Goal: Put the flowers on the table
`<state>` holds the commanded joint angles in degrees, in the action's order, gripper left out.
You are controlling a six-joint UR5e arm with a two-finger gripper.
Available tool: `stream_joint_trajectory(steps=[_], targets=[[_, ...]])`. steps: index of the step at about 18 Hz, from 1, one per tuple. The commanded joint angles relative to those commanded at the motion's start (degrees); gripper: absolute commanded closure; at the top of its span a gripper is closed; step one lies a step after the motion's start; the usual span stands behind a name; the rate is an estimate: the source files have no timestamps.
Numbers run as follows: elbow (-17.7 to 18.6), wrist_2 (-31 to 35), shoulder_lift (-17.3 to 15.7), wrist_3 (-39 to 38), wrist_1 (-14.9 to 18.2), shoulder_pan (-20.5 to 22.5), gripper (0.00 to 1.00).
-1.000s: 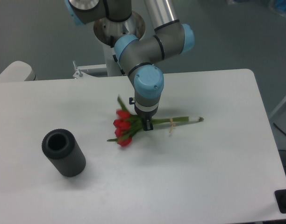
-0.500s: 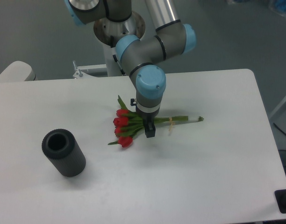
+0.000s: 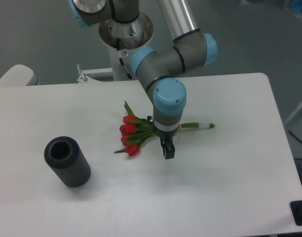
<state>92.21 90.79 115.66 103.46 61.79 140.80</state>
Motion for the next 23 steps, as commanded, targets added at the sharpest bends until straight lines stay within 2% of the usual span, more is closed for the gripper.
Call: stream_joint_trajectory(steps=[7, 14, 20, 23], targets=[[-5.19, 0.00, 3.52, -7.29, 0.18, 0.00, 0.00], [-10.11, -0.09, 6.33, -12.04, 3.51, 0.00, 0.00], [-12.75, -0.88, 8.27, -14.77, 3.43, 0.09, 0.00], [-12.93, -1.05, 8.45, -14.95, 3.52, 0.09, 0.00]])
